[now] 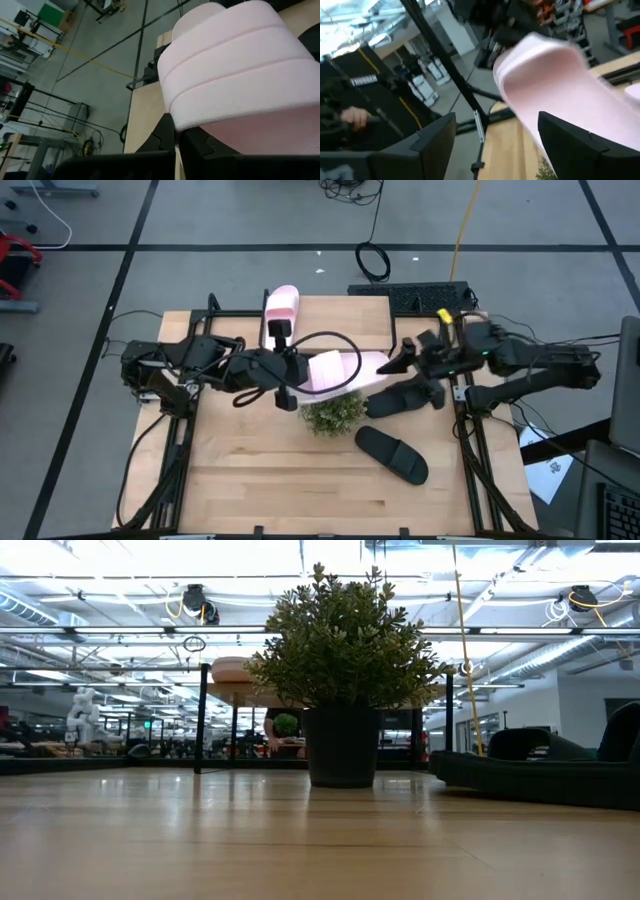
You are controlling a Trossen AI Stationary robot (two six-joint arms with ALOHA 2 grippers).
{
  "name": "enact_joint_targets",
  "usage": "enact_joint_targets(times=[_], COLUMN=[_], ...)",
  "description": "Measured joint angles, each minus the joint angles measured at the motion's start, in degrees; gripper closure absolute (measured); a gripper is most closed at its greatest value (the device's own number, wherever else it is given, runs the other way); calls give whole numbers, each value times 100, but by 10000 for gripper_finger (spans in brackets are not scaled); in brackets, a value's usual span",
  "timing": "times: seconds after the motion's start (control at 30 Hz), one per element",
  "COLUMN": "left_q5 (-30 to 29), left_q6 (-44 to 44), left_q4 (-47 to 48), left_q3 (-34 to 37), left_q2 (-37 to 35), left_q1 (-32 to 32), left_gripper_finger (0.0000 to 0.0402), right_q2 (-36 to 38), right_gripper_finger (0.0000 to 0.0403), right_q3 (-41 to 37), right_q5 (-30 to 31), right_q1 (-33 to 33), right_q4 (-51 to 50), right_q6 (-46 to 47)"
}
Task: Pick and place slides into the shelf
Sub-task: Put the pink slipper on the shelf
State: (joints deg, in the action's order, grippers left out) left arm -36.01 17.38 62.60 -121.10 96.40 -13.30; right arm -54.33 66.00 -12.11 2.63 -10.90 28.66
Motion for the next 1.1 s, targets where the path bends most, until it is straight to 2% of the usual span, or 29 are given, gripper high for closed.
enact_joint_targets(times=[0.13,0.37,0.7,1.1], left_q5=[9,263,308,771], left_q6=[63,199,270,546], left_q4=[-25,-17,-35,-397], left_q3=[2,9,13,13], left_q2=[0,0,4,167], left_q1=[117,236,422,653], left_gripper_finger=[401,401,401,401], right_q2=[-362,-693,-1027,-1147], right_gripper_finger=[133,133,133,133], right_q3=[0,-4,-4,-4], right_q5=[-43,-614,-773,-768], right_q1=[-88,-326,-422,-569], right_q4=[55,844,1270,1497], right_q6=[-136,-129,-131,-277])
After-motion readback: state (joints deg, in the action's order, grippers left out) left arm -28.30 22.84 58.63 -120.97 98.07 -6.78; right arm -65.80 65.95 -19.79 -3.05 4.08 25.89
